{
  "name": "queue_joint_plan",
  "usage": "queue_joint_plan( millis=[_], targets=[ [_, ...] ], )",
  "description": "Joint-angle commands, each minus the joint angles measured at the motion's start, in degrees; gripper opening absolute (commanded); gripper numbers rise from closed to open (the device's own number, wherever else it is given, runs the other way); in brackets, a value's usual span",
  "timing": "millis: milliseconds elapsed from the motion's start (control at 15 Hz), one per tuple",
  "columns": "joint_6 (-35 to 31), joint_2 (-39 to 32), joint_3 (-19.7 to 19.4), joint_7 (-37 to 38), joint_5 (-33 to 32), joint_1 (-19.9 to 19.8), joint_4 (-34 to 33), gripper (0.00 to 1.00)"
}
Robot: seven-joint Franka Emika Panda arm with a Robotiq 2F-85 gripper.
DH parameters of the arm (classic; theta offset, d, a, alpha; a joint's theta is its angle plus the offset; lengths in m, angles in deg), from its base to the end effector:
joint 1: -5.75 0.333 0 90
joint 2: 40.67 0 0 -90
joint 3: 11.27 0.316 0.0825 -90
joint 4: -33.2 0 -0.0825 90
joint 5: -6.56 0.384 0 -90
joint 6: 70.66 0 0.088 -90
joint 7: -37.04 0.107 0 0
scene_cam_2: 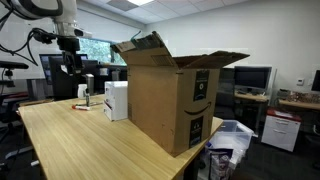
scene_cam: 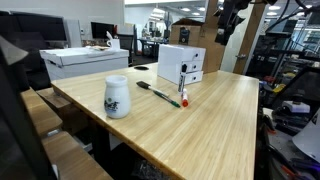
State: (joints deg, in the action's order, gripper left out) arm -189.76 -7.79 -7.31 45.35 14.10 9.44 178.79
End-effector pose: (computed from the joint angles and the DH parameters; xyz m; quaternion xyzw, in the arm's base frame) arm 0.3792 0.0587 0.4741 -0.9969 0.0390 -0.0497 0.0475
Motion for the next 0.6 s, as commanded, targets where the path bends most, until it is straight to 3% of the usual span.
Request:
queue_joint_plan(
  millis=[0, 533],
  targets=[
    [-3.5, -3.1, 0.7, -1.3, 2.3, 2.0, -1.1, 1.0],
    [-12.5, -9.3, 4.8, -0.6, 1.8, 5.9, -1.9, 1.0]
  ],
)
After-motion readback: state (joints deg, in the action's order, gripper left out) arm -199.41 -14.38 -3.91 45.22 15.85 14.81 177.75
